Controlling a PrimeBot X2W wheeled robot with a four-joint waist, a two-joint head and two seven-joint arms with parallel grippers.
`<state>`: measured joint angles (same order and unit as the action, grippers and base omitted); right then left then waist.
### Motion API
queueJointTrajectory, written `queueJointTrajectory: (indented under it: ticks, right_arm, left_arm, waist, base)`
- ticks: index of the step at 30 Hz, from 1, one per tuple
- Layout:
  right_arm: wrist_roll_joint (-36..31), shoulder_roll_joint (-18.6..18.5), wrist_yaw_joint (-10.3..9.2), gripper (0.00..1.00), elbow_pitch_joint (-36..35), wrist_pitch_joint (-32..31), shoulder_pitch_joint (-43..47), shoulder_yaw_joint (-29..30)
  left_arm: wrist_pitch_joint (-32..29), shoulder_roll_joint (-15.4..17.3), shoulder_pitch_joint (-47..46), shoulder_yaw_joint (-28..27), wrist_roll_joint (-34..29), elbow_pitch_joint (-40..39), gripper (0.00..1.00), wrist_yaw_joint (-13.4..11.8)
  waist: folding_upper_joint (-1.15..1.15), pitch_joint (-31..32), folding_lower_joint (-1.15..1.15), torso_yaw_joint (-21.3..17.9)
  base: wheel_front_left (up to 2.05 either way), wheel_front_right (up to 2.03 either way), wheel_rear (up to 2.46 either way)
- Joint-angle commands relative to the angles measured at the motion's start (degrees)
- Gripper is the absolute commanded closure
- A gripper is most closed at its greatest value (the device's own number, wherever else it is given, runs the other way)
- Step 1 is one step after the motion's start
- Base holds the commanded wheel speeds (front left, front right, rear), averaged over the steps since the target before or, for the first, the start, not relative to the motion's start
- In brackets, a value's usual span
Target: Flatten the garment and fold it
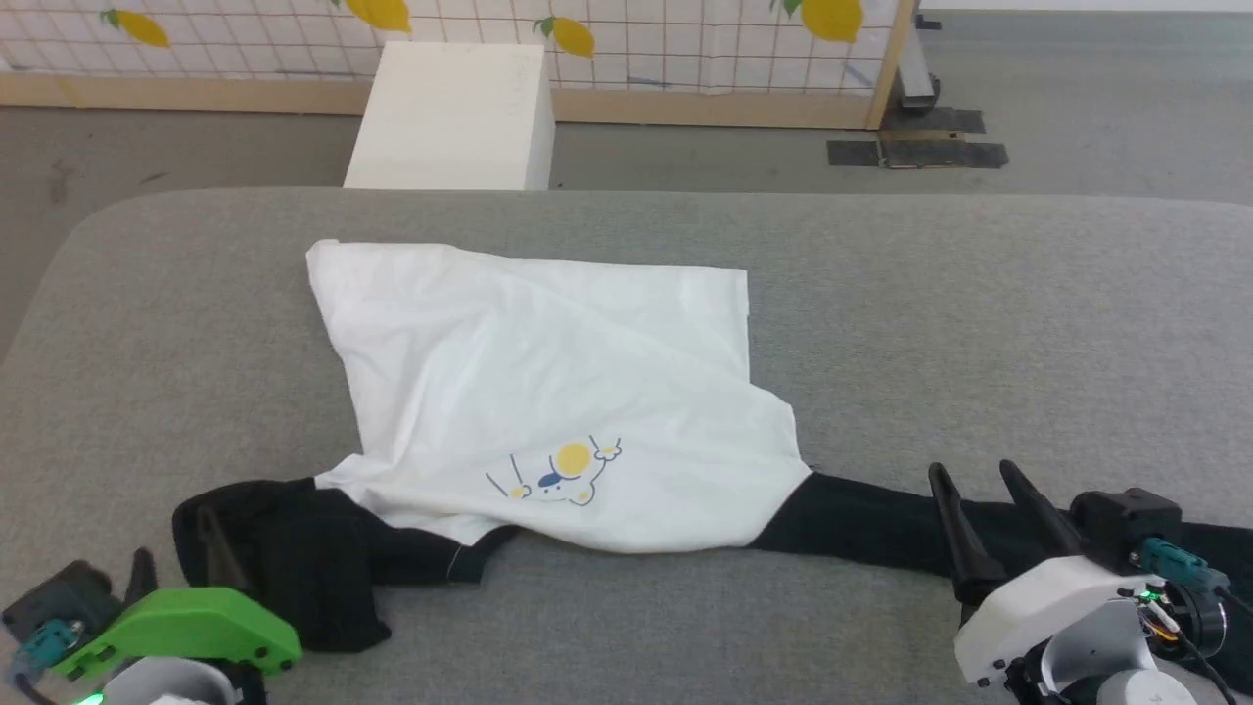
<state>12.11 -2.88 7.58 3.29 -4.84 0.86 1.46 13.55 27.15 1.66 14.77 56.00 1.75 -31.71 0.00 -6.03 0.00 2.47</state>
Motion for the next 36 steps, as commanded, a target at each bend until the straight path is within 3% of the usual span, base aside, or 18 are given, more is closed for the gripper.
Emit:
queueJointTrajectory:
  ticks: [1,10,15,21,23,25,29,36]
  right_arm:
    - [-1.1,0.0,-0.09,0.0,0.3,-0.5,-1.0,-0.3]
    - [-5.3,-0.1,-0.09,0.0,5.6,-5.6,-6.6,-2.9]
    - [-5.1,-0.7,-0.09,0.0,12.1,-12.7,-12.0,-3.2]
    - [-2.8,-0.9,-0.09,0.0,19.7,-21.9,-17.3,-6.0]
    - [-1.5,-1.5,-0.09,0.64,20.8,-23.7,-18.2,-7.6]
    - [-0.6,-2.4,-0.09,1.0,20.8,-23.8,-18.7,-7.7]
    - [-0.3,-4.8,-0.09,1.0,20.1,-22.8,-17.9,-4.7]
    - [-4.9,-7.7,-0.09,1.0,14.6,-20.8,-13.8,9.7]
  left_arm:
    - [0.8,-0.9,-1.4,0.3,-2.0,-0.2,0.0,1.0]
    - [1.4,-9.7,-4.9,-1.5,-16.9,-1.1,0.0,8.3]
    - [1.4,-15.0,-5.8,-2.5,-23.5,0.3,0.0,13.1]
    - [1.4,-19.7,-6.7,-3.9,-28.3,1.9,0.0,16.8]
    - [1.4,-20.6,-6.9,-4.5,-29.2,2.7,0.0,17.9]
    - [1.4,-21.3,-7.0,-5.5,-30.0,3.4,0.0,18.7]
    - [1.4,-22.2,-6.8,-6.9,-31.1,4.7,0.0,20.0]
    - [1.4,-22.7,-6.6,-8.5,-32.3,6.9,0.0,22.0]
  waist:
    - [0.0,-0.5,0.0,1.9]
    - [0.0,-2.6,0.0,8.3]
    - [0.0,-4.9,0.0,10.7]
    - [0.0,-6.7,0.0,12.0]
    - [0.0,-6.9,0.0,11.9]
    - [0.0,-6.8,0.0,11.3]
    - [0.0,-5.7,0.0,9.7]
    - [0.0,-3.0,0.0,5.9]
  base:
    - [0.0,0.0,0.0]
    - [0.0,0.0,0.0]
    - [0.0,0.0,0.0]
    - [0.0,0.0,0.0]
    - [0.0,0.0,0.0]
    - [0.0,0.0,0.0]
    - [0.0,0.0,0.0]
    - [0.0,0.0,0.0]
